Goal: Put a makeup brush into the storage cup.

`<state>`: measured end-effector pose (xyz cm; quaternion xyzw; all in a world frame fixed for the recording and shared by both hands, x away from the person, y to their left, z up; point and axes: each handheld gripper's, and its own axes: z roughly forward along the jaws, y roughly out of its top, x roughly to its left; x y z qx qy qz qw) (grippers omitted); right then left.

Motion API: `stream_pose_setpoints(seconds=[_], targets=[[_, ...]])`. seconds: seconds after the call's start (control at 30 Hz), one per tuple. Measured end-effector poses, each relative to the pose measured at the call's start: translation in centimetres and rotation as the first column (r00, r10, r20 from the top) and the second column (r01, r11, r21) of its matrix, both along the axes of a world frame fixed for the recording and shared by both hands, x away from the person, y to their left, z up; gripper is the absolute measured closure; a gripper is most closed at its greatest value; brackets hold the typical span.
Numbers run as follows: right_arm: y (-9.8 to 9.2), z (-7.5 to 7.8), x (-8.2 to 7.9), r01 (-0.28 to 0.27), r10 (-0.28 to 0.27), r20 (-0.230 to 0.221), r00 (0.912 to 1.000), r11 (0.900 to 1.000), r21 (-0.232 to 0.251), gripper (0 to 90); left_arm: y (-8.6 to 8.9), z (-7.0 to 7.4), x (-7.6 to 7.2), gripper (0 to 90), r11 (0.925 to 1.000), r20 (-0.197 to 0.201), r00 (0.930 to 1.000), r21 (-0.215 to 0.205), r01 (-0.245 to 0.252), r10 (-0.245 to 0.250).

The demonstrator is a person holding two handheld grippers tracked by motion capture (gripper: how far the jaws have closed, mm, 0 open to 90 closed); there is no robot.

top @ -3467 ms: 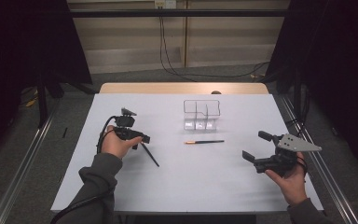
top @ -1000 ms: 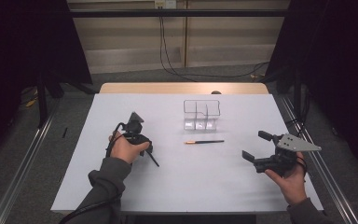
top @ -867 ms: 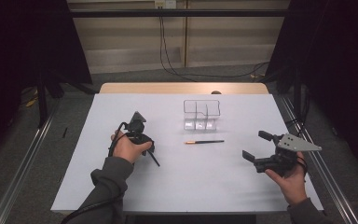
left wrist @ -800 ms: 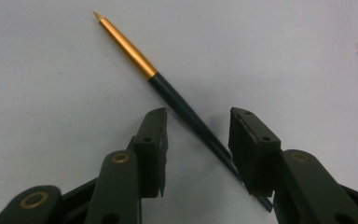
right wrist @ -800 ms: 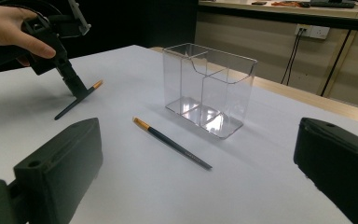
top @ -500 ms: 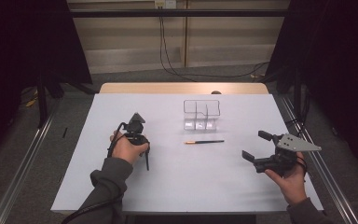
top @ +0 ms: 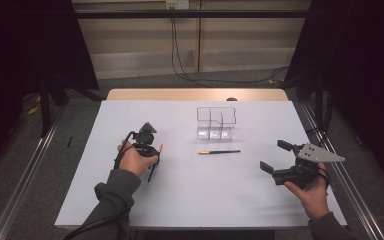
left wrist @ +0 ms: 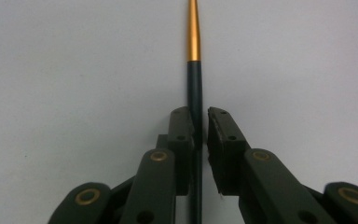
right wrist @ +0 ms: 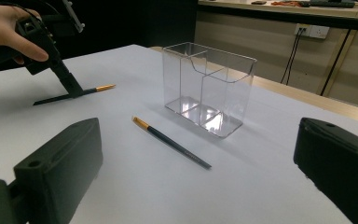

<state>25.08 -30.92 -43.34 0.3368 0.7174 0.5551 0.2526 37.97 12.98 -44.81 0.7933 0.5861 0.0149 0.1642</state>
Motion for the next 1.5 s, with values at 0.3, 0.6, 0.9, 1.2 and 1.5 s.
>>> stream_pose_setpoints(seconds=[0.3, 0.6, 0.9, 1.2, 1.5], targets=[[0.2, 0.0, 0.0, 0.000, 0.000, 0.000, 1.0000, 1.000, -0.003, 0.6, -0.7, -0.1, 0.1, 79.3, 0.9988, 0.004, 0.9999, 0.048, 0.012, -0.012], [0.2, 0.0, 0.0, 0.000, 0.000, -0.006, 1.0000, 1.000, -0.006, 0.6, 0.1, -0.3, -0.1, 83.5, 0.9999, 0.017, 0.9997, 0.000, 0.017, -0.017], [0.2, 0.0, 0.0, -0.001, 0.001, -0.008, 1.0000, 1.000, -0.005, 0.6, 0.3, -0.3, 0.0, 83.4, 0.9994, 0.013, 0.9993, -0.001, 0.034, -0.034], [0.2, 0.0, 0.1, -0.012, 0.012, -0.010, 0.9999, 1.000, -0.006, 0.6, 0.2, -0.3, -0.2, 83.9, 0.9978, 0.030, 0.9974, 0.010, 0.065, -0.065], [0.1, -0.1, 0.1, -0.012, 0.012, -0.006, 0.9999, 1.000, -0.009, 0.6, 0.2, -0.1, -0.2, 84.1, 0.9958, 0.041, 0.9951, 0.020, 0.089, -0.090]])
